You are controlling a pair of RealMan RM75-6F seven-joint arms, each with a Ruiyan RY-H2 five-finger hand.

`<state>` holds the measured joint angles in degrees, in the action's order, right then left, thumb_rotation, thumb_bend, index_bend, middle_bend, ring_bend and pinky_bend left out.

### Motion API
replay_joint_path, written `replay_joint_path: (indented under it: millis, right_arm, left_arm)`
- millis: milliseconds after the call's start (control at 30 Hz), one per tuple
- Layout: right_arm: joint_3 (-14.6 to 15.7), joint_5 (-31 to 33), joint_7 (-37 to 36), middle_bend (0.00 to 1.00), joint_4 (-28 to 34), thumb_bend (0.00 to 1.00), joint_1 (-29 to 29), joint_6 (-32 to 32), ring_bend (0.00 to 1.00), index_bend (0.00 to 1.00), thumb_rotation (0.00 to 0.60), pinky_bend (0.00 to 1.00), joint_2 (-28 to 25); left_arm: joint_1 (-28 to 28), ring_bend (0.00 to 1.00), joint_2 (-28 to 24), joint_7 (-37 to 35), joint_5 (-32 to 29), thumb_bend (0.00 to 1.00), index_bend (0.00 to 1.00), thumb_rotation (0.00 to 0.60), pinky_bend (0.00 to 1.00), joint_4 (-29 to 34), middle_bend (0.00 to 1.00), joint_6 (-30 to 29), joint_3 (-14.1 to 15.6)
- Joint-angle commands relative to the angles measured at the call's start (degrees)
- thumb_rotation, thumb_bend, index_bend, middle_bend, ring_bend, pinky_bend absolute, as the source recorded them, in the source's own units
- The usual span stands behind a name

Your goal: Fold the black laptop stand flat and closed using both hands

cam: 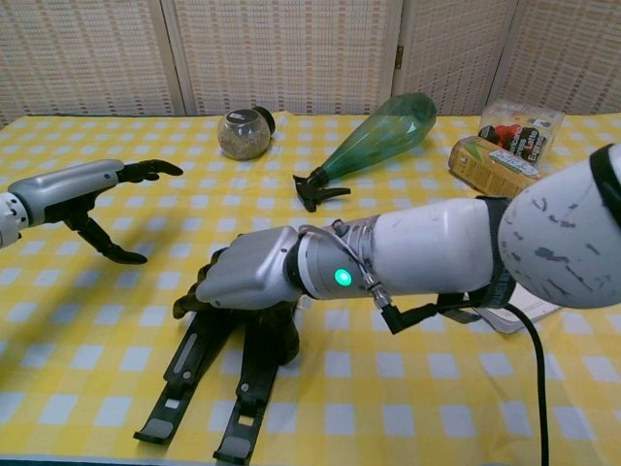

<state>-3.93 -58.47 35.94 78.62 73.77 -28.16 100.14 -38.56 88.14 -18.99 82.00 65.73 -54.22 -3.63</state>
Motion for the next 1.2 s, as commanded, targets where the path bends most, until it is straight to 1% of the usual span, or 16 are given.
replay_joint_path:
  millis: [33, 167, 233, 400, 467, 533, 567, 633, 667, 733, 767, 833, 967, 1100, 1200]
  right_arm:
    - [-0.1, -0.2, -1.4, 0.23, 0.0, 0.2, -0.1, -0.7, 0.11, 0.19, 0.6, 0.0, -0.3]
    - [-0.1, -3.0, -3.8, 0.3, -0.1, 0.2, -0.8, -2.1, 0.17, 0.32, 0.6, 0.0, -1.0]
    - [-0.2, -5.0, -5.2, 0.34, -0.1, 0.2, -1.4, -3.0, 0.2, 0.37, 0.6, 0.0, -1.4]
    - [-0.2, -10.1, -9.3, 0.42, 0.0, 0.22, -2.9, -5.2, 0.27, 0.54, 0.6, 0.02, -2.5]
    - [0.0, -12.1, -10.8, 0.44, -0.2, 0.22, -3.3, -5.8, 0.28, 0.57, 0.6, 0.02, -2.9]
    - [0.3, -13.5, -12.2, 0.44, -0.3, 0.22, -3.8, -6.2, 0.28, 0.57, 0.6, 0.02, -3.3]
    - [0.4, -14.0, -12.8, 0.43, -0.2, 0.22, -4.0, -6.2, 0.27, 0.56, 0.6, 0.02, -3.6]
    - [0.7, -14.4, -13.4, 0.34, 0.1, 0.22, -4.3, -6.0, 0.21, 0.44, 0.6, 0.02, -4.2]
    - [0.8, -14.3, -13.5, 0.23, 0.4, 0.22, -4.4, -5.7, 0.15, 0.28, 0.6, 0.01, -4.6]
    - [1.0, -14.2, -13.7, 0.07, 1.3, 0.22, -4.8, -5.9, 0.07, 0.08, 0.6, 0.0, -5.2]
    - [1.1, -14.2, -13.7, 0.02, 1.8, 0.22, -5.0, -6.1, 0.04, 0.02, 0.6, 0.0, -5.5]
    - [1.1, -14.2, -13.8, 0.0, 3.2, 0.22, -5.6, -6.9, 0.01, 0.0, 0.6, 0.0, -6.4]
    - [1.2, -14.3, -14.0, 0.0, 7.0, 0.22, -7.9, -10.2, 0.01, 0.0, 0.6, 0.0, -9.4]
    - [1.9, -14.6, -14.5, 0.0, 11.4, 0.22, -12.9, -17.3, 0.04, 0.0, 0.6, 0.0, -13.8]
    - [2.8, -14.3, -13.7, 0.03, 15.9, 0.22, -17.7, -24.0, 0.05, 0.0, 0.6, 0.0, -17.9]
  left_arm:
    - [0.2, 0.0, -0.1, -0.1, -0.1, 0.18, 0.0, 0.6, 0.0, 0.1, 0.0, -0.2, -0.1]
    - [0.3, 0.0, -0.3, -0.3, -0.2, 0.18, 0.0, 0.6, 0.0, 0.3, 0.0, -0.3, -0.2]
    - [0.4, 0.0, -0.4, -0.3, -0.2, 0.18, 0.0, 0.6, 0.0, 0.5, 0.0, -0.4, -0.3]
    - [0.6, 0.0, -0.6, -0.1, -0.1, 0.18, 0.0, 0.6, 0.0, 1.0, 0.0, -0.8, -0.4]
    - [0.7, 0.0, -0.7, 0.1, -0.1, 0.18, 0.0, 0.6, 0.0, 1.3, 0.0, -0.8, -0.3]
    - [0.7, 0.0, -0.8, 0.4, -0.2, 0.18, 0.0, 0.6, 0.0, 1.5, 0.0, -0.9, -0.4]
    - [0.8, 0.0, -0.9, 0.5, -0.2, 0.18, 0.0, 0.6, 0.0, 1.6, 0.0, -1.0, -0.5]
    - [0.8, 0.0, -1.1, 0.8, -0.4, 0.18, 0.0, 0.6, 0.0, 1.9, 0.0, -1.2, -0.7]
    - [0.8, 0.0, -1.2, 1.0, -0.5, 0.18, 0.0, 0.6, 0.0, 2.1, 0.0, -1.2, -0.8]
    - [0.9, 0.0, -1.6, 1.5, -0.6, 0.18, 0.0, 0.6, 0.0, 2.6, 0.0, -1.4, -1.1]
    - [0.9, 0.0, -1.8, 1.7, -0.7, 0.18, 0.0, 0.6, 0.0, 2.9, 0.0, -1.4, -1.2]
    - [0.9, 0.0, -2.2, 2.1, -0.9, 0.18, 0.0, 0.6, 0.0, 3.6, 0.0, -1.7, -1.4]
    - [1.2, 0.0, -3.5, 3.1, -1.3, 0.18, 0.0, 0.6, 0.0, 5.0, 0.0, -2.4, -2.0]
    - [1.9, 0.0, -5.3, 4.8, -2.6, 0.18, 0.0, 0.6, 0.0, 7.0, 0.0, -3.3, -2.8]
    - [2.8, 0.0, -7.6, 7.1, -4.0, 0.2, 0.0, 0.6, 0.0, 10.2, 0.0, -4.5, -3.6]
